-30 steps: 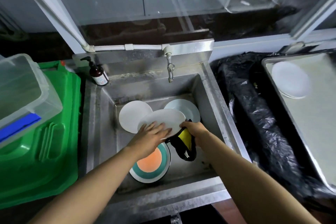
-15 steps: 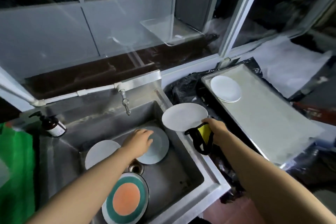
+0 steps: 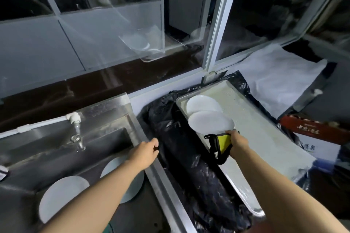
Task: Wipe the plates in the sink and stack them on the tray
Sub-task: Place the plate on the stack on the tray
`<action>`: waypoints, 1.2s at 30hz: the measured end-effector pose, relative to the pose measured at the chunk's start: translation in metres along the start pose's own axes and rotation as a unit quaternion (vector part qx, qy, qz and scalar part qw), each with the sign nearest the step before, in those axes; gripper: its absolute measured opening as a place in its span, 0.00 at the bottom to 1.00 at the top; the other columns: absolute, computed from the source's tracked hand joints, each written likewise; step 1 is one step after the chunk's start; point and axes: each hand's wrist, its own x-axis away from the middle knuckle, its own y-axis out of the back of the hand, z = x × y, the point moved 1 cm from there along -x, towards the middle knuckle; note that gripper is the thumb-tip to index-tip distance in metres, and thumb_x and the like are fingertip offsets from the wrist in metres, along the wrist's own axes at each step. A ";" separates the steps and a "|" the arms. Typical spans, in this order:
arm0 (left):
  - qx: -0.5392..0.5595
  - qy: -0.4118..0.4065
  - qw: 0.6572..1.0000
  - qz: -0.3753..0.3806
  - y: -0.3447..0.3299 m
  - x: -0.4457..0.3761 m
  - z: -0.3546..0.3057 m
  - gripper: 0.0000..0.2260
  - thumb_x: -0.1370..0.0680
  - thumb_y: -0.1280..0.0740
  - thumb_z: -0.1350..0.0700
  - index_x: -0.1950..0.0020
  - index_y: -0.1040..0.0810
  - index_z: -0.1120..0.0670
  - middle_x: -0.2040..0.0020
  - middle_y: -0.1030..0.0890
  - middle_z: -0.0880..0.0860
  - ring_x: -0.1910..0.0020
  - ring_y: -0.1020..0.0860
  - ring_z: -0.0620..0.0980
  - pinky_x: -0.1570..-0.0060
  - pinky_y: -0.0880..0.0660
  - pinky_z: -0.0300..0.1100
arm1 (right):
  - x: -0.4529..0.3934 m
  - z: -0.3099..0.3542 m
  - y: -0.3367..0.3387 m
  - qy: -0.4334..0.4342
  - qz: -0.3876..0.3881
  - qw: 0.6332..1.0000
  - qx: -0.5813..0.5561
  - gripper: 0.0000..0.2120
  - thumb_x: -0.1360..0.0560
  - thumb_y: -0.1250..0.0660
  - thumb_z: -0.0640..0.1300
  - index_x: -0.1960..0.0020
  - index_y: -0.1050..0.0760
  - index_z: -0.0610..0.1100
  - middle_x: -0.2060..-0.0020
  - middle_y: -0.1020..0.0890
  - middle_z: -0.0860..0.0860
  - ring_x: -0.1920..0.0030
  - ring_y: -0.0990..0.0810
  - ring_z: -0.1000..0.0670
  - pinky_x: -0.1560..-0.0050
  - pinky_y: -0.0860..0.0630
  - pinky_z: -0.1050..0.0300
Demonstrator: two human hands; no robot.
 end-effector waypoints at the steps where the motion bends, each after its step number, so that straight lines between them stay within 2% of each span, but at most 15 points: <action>1: -0.006 0.010 1.000 0.006 -0.003 -0.007 -0.007 0.04 0.16 0.41 0.49 0.43 0.30 0.45 0.54 0.19 0.48 0.60 0.20 0.52 0.60 0.19 0.50 | -0.010 0.004 0.002 -0.008 -0.003 1.000 0.001 0.16 0.28 0.27 0.43 0.45 0.26 0.38 0.54 0.23 0.43 0.55 0.23 0.41 0.56 0.26 0.48; 4: -0.019 0.047 0.998 0.028 -0.014 -0.028 -0.017 0.14 0.16 0.42 0.57 0.33 0.26 0.45 0.51 0.17 0.48 0.60 0.19 0.50 0.61 0.20 0.47 | -0.040 0.013 0.002 -0.027 -0.007 1.000 0.001 0.17 0.27 0.28 0.44 0.43 0.28 0.38 0.52 0.23 0.43 0.53 0.23 0.40 0.54 0.26 0.47; 7: -0.029 0.077 0.995 0.061 -0.021 -0.041 -0.022 0.24 0.17 0.45 0.61 0.25 0.31 0.41 0.51 0.17 0.51 0.61 0.18 0.51 0.62 0.18 0.49 | -0.063 0.022 -0.003 -0.045 0.004 0.999 -0.002 0.18 0.25 0.29 0.46 0.41 0.29 0.38 0.47 0.23 0.42 0.48 0.23 0.39 0.50 0.25 0.45; 9: -0.019 0.086 0.993 0.074 -0.020 -0.045 -0.027 0.23 0.16 0.46 0.57 0.23 0.34 0.39 0.56 0.20 0.50 0.66 0.23 0.50 0.68 0.24 0.45 | -0.075 0.027 -0.009 -0.054 0.012 0.998 0.011 0.19 0.25 0.28 0.46 0.41 0.29 0.38 0.47 0.23 0.42 0.47 0.22 0.38 0.48 0.24 0.44; 11: -0.016 0.095 0.992 0.076 -0.020 -0.047 -0.032 0.21 0.16 0.46 0.54 0.23 0.34 0.40 0.50 0.19 0.50 0.64 0.24 0.50 0.68 0.28 0.42 | -0.085 0.032 -0.017 -0.052 0.018 0.998 0.040 0.18 0.26 0.27 0.46 0.42 0.28 0.38 0.48 0.22 0.43 0.46 0.22 0.38 0.44 0.23 0.42; 12: -0.015 0.100 0.992 0.073 -0.020 -0.049 -0.033 0.21 0.16 0.45 0.54 0.24 0.33 0.40 0.45 0.18 0.50 0.61 0.23 0.51 0.66 0.26 0.42 | -0.088 0.035 -0.021 -0.051 0.022 0.996 0.064 0.19 0.27 0.26 0.46 0.42 0.28 0.38 0.49 0.22 0.43 0.47 0.21 0.38 0.43 0.23 0.42; 15: 0.001 0.120 0.990 0.073 -0.024 -0.051 -0.028 0.20 0.16 0.43 0.52 0.25 0.30 0.40 0.36 0.19 0.49 0.51 0.18 0.51 0.54 0.18 0.47 | -0.097 0.041 -0.032 -0.038 0.038 0.988 0.148 0.17 0.29 0.24 0.47 0.46 0.25 0.41 0.55 0.21 0.44 0.50 0.20 0.39 0.43 0.22 0.43; 18: 0.015 0.124 0.989 0.077 -0.023 -0.053 -0.024 0.18 0.17 0.43 0.52 0.27 0.27 0.42 0.37 0.18 0.49 0.47 0.17 0.51 0.50 0.18 0.49 | -0.105 0.047 -0.043 -0.009 0.053 0.971 0.232 0.14 0.31 0.23 0.48 0.52 0.23 0.43 0.56 0.18 0.44 0.53 0.18 0.40 0.44 0.20 0.43; 21: 0.031 0.130 0.989 0.069 -0.021 -0.055 -0.017 0.16 0.16 0.43 0.52 0.30 0.25 0.43 0.44 0.16 0.48 0.56 0.18 0.49 0.57 0.18 0.47 | -0.108 0.052 -0.052 0.009 0.065 0.954 0.293 0.15 0.31 0.24 0.49 0.53 0.23 0.40 0.57 0.18 0.43 0.54 0.18 0.40 0.44 0.20 0.44; 24: 0.043 0.136 0.986 0.087 -0.019 -0.052 -0.011 0.12 0.16 0.43 0.53 0.40 0.22 0.43 0.51 0.17 0.48 0.65 0.22 0.48 0.68 0.28 0.42 | -0.110 0.048 -0.054 0.011 0.058 0.949 0.309 0.15 0.31 0.25 0.48 0.54 0.24 0.39 0.58 0.18 0.42 0.55 0.18 0.40 0.47 0.19 0.45; 26: 0.041 0.138 0.985 0.093 -0.018 -0.050 -0.006 0.10 0.16 0.43 0.54 0.53 0.24 0.46 0.56 0.18 0.50 0.62 0.20 0.52 0.67 0.31 0.42 | -0.111 0.047 -0.053 0.012 0.047 0.949 0.312 0.13 0.32 0.27 0.46 0.54 0.23 0.39 0.58 0.18 0.42 0.56 0.17 0.40 0.47 0.18 0.45; 27: 0.043 0.142 0.985 0.092 -0.017 -0.049 -0.004 0.10 0.17 0.42 0.54 0.55 0.24 0.48 0.58 0.18 0.51 0.60 0.20 0.54 0.66 0.32 0.43 | -0.108 0.047 -0.052 0.012 0.042 0.947 0.318 0.13 0.33 0.28 0.45 0.53 0.23 0.38 0.58 0.18 0.42 0.56 0.17 0.40 0.48 0.18 0.45; 31: 0.063 0.146 0.984 0.082 -0.014 -0.046 0.004 0.12 0.16 0.43 0.54 0.59 0.27 0.49 0.61 0.23 0.50 0.65 0.26 0.50 0.69 0.36 0.43 | -0.122 0.038 -0.054 0.020 0.040 0.945 0.325 0.14 0.37 0.28 0.46 0.54 0.21 0.40 0.59 0.17 0.44 0.57 0.17 0.42 0.50 0.18 0.48; 34: 0.074 0.139 0.984 0.079 -0.014 -0.036 0.019 0.12 0.16 0.43 0.52 0.58 0.27 0.49 0.59 0.23 0.51 0.63 0.24 0.50 0.67 0.33 0.43 | -0.140 0.018 -0.066 0.032 0.068 0.947 0.313 0.23 0.49 0.28 0.50 0.56 0.17 0.42 0.58 0.14 0.47 0.57 0.16 0.45 0.49 0.17 0.47; 36: 0.088 0.134 0.984 0.082 -0.016 -0.026 0.036 0.11 0.16 0.42 0.51 0.56 0.26 0.50 0.58 0.21 0.51 0.60 0.22 0.52 0.64 0.30 0.45 | -0.087 0.016 -0.083 0.053 0.092 0.948 0.299 0.15 0.46 0.27 0.46 0.61 0.16 0.43 0.57 0.14 0.49 0.56 0.17 0.45 0.47 0.18 0.48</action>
